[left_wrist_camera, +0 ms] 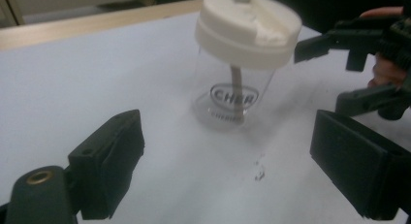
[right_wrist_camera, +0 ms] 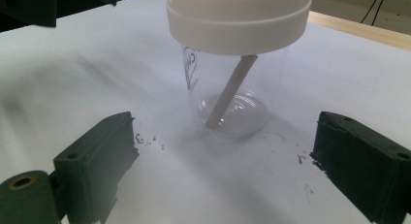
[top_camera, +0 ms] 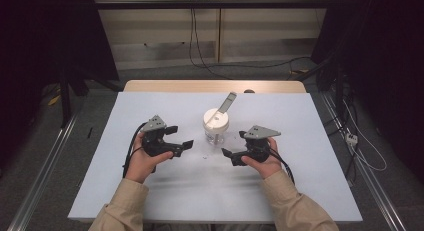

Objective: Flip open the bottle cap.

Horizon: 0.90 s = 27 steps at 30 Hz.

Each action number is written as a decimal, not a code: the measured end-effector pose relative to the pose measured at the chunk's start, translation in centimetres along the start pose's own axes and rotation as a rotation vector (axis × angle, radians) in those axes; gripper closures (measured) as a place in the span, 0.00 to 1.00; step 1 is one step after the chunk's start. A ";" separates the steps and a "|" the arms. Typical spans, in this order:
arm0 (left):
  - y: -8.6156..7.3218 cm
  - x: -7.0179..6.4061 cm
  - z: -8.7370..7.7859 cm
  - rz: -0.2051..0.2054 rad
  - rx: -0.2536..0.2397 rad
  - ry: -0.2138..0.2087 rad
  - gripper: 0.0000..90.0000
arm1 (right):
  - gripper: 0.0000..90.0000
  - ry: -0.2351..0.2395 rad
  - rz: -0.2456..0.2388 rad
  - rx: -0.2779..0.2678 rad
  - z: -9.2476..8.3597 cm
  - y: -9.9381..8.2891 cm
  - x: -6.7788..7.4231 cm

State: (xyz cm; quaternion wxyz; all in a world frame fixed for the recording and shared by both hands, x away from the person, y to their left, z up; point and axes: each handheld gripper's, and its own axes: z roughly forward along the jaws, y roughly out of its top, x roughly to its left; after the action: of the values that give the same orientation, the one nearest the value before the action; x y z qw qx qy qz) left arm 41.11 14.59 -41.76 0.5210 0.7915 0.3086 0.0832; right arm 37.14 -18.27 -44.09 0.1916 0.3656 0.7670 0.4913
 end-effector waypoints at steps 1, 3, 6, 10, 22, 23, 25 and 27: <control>-0.3 0.1 -0.2 0.000 0.009 0.002 0.13 | 0.09 0.000 0.003 0.000 -0.2 -0.1 0.0; -0.8 0.3 -0.5 -0.007 0.017 0.003 0.13 | 0.09 0.001 0.000 -0.002 -0.6 -0.3 0.1; -1.8 0.5 -1.2 -0.002 0.022 0.000 0.12 | 0.09 -0.001 -0.006 0.001 -1.2 -0.5 0.1; -2.6 0.8 -1.8 -0.001 0.037 0.012 0.12 | 0.09 -0.004 -0.007 -0.003 -2.0 -0.9 0.0; -4.0 1.0 -4.2 -0.010 0.009 0.013 0.11 | 0.10 -0.015 -0.002 -0.006 -4.5 -2.2 -0.4; -4.1 1.0 -4.4 -0.011 0.008 0.015 0.11 | 0.10 -0.015 0.001 -0.006 -4.6 -2.3 -0.4; -4.3 1.1 -4.7 -0.015 0.005 0.015 0.11 | 0.10 -0.019 0.001 -0.008 -5.0 -2.5 -0.5; -4.5 1.2 -5.0 -0.012 0.007 0.026 0.11 | 0.10 -0.019 0.002 -0.008 -5.3 -2.6 -0.5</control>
State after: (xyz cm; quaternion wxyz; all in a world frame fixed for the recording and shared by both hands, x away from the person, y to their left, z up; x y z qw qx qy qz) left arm 38.01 20.34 -43.71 0.5147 0.7904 0.3201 0.0891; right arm 33.04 -22.54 -44.14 0.2000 0.3704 0.7627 0.4911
